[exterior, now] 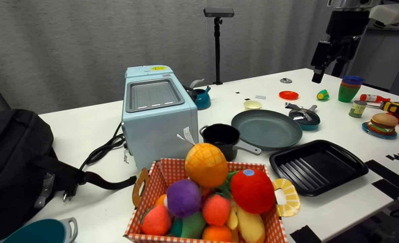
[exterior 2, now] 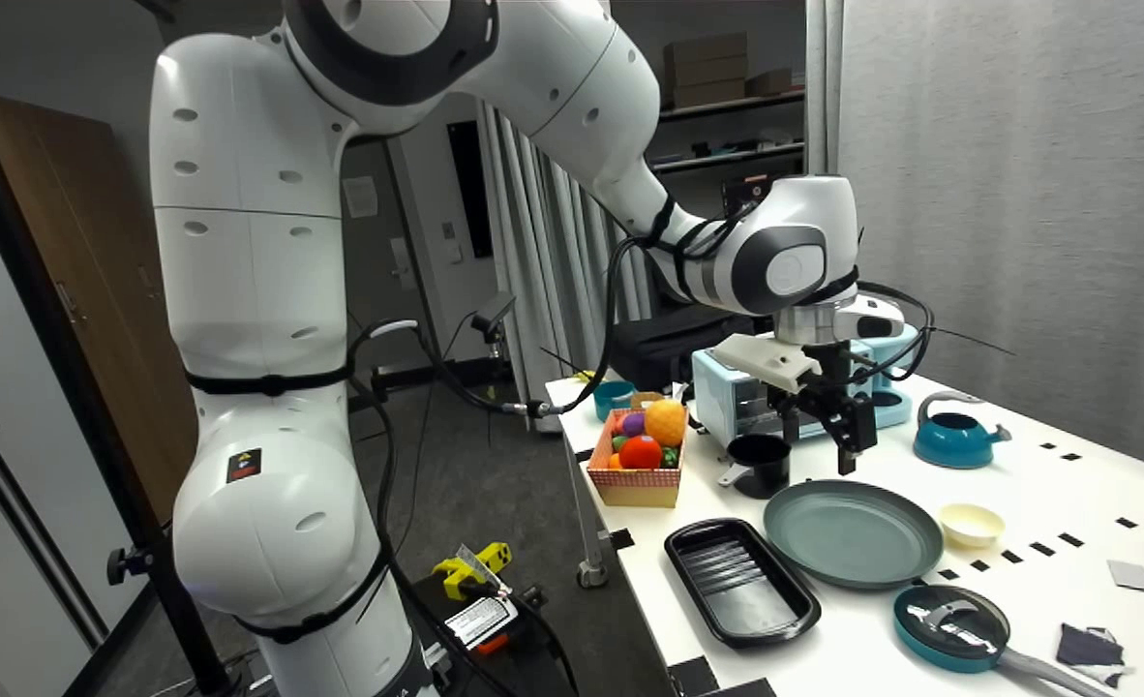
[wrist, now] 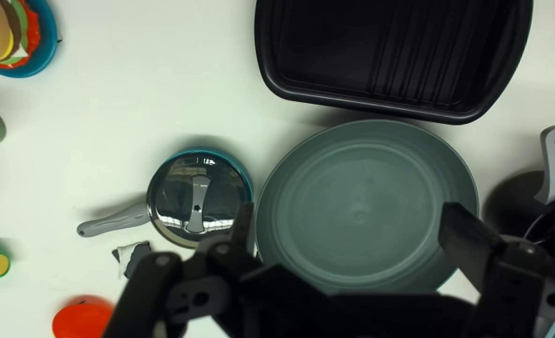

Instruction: Move the lid from the blue pan to the black pot

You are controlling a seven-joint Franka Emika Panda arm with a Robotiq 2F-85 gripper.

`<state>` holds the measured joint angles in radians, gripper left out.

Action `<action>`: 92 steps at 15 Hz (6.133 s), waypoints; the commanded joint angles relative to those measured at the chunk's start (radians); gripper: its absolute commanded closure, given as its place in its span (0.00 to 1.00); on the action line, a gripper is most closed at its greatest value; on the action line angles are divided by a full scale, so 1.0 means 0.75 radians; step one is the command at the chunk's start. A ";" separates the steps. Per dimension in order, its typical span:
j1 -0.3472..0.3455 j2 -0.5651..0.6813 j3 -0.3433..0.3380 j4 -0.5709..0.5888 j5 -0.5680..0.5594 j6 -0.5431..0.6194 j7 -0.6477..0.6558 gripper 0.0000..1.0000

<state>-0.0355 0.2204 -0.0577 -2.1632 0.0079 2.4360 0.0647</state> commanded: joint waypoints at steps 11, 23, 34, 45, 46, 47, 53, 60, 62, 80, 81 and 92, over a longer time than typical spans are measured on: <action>0.006 0.242 -0.069 0.158 -0.193 0.027 0.051 0.00; -0.053 0.563 -0.087 0.451 -0.139 0.089 0.005 0.00; -0.105 0.751 -0.096 0.603 -0.140 0.138 -0.005 0.00; -0.128 0.856 -0.092 0.685 -0.112 0.151 0.006 0.14; -0.132 0.859 -0.090 0.688 -0.103 0.141 0.010 0.26; -0.135 0.862 -0.090 0.691 -0.094 0.136 0.012 0.33; -0.135 0.868 -0.095 0.702 -0.056 0.126 0.025 0.77; -0.116 0.797 -0.122 0.686 -0.070 0.076 0.032 0.96; -0.107 0.746 -0.128 0.664 -0.082 0.065 0.024 0.96; 0.131 0.475 0.084 0.510 -0.110 -0.011 -0.033 0.96; 0.148 0.481 0.093 0.512 -0.115 -0.005 -0.030 0.96; 0.311 0.572 0.145 0.582 -0.142 0.027 0.001 0.96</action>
<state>0.1764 0.6187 0.0499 -1.7645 -0.0743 2.4491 0.0577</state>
